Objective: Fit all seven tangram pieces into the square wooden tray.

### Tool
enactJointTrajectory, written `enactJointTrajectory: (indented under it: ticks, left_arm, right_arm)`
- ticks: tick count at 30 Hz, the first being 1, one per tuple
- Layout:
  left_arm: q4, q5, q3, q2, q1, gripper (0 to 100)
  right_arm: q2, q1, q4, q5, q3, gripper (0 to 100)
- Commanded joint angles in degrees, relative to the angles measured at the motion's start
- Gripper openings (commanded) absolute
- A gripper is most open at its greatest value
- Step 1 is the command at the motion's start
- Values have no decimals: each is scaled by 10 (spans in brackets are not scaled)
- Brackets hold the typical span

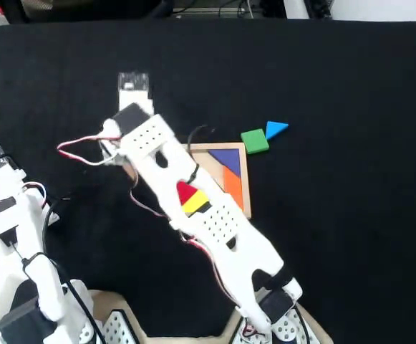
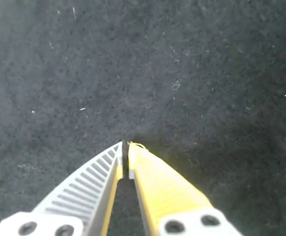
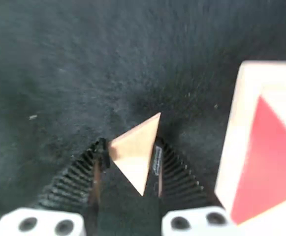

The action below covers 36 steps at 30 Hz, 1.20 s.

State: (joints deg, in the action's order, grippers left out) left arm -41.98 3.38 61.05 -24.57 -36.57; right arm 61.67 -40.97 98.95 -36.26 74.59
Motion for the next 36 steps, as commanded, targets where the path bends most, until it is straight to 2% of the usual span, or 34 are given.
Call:
enactJointTrajectory:
  ticks: [1,3,7,15,19,24,27,29,32,36]
  left_arm:
    - [7,3,-2,-15,0,30]
    - [7,3,-2,-15,0,30]
    - [7,3,-2,-15,0,30]
    - [7,3,-2,-16,0,30]
    - [7,3,-2,-16,0,30]
    - [7,3,-2,-16,0,30]
    - [7,3,-2,-16,0,30]
    - [7,3,-2,-16,0,30]
    - [7,4,-2,-16,4,30]
    - [7,3,1,-18,12,30]
  right_arm:
    - [-14,15,24,88,91,18]
    - [-30,21,24,116,87,18]
    - [-102,44,24,121,19,18]
    - [-342,83,21,122,-304,22]
    - [-434,131,12,123,-444,22]
    - [-466,216,-67,123,-599,22]
    - [-468,244,-136,124,-684,22]
    - [-470,244,-180,145,-727,22]
    - [-470,224,-215,216,-760,22]
    - [-466,211,-216,221,-765,22]
